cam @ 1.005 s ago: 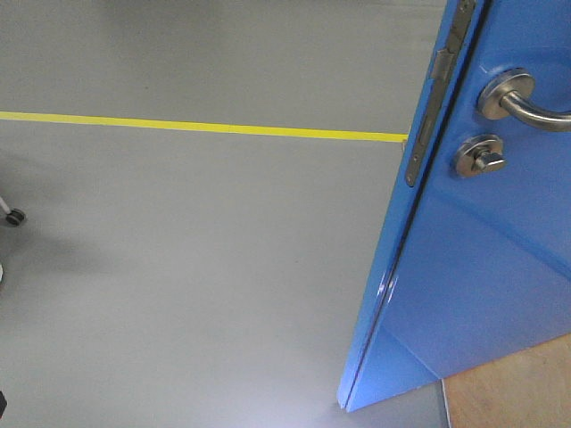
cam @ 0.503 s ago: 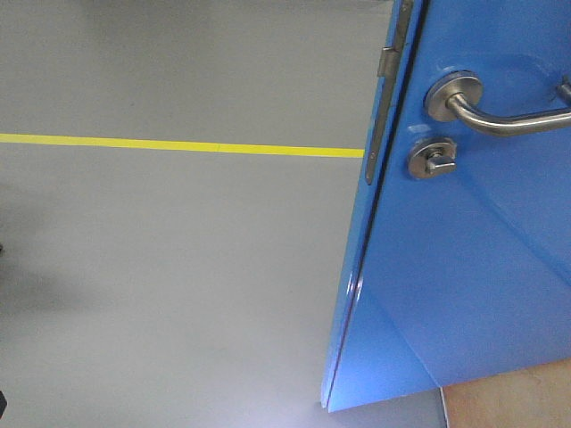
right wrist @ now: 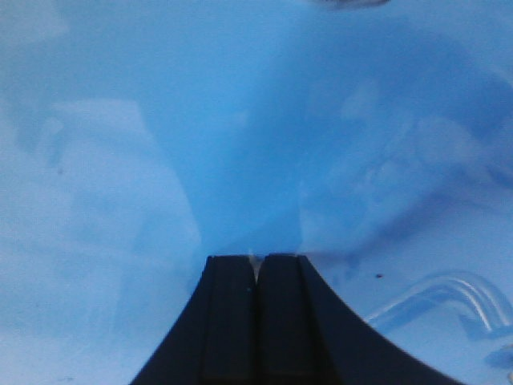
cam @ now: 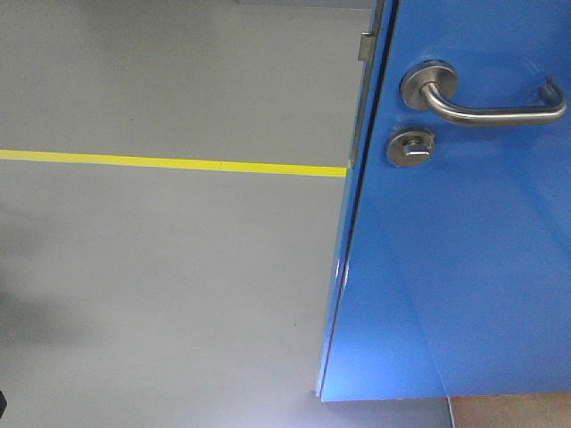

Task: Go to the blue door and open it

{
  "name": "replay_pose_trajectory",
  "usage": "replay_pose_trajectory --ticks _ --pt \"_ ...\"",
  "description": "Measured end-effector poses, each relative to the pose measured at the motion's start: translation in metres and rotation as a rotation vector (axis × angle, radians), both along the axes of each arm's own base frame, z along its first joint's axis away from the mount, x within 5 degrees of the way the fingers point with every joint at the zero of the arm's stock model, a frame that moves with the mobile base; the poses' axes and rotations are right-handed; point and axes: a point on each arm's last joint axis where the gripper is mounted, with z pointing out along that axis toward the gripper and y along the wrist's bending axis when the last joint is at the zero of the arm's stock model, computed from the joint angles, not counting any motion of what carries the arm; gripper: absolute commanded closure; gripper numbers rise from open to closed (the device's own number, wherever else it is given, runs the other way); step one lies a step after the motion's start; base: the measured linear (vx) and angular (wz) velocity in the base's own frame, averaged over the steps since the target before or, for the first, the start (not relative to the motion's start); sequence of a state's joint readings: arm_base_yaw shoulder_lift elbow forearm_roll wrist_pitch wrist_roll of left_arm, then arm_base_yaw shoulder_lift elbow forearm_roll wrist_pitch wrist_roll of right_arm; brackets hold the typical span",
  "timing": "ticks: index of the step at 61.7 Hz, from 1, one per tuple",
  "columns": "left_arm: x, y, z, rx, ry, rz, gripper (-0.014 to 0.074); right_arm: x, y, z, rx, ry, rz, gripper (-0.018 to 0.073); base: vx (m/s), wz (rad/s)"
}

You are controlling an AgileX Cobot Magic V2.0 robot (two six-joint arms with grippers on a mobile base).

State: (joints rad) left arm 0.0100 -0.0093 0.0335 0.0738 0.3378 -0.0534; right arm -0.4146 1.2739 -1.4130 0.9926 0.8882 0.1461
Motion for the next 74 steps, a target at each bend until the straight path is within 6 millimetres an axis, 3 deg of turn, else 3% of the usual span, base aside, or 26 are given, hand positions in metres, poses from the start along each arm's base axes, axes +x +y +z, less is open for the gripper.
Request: replay_pose_trajectory --ticks 74 --pt "0.0000 0.0000 0.0000 0.000 0.000 0.000 0.0526 0.0031 -0.0035 0.0002 -0.002 -0.016 -0.032 0.0564 0.11 -0.05"
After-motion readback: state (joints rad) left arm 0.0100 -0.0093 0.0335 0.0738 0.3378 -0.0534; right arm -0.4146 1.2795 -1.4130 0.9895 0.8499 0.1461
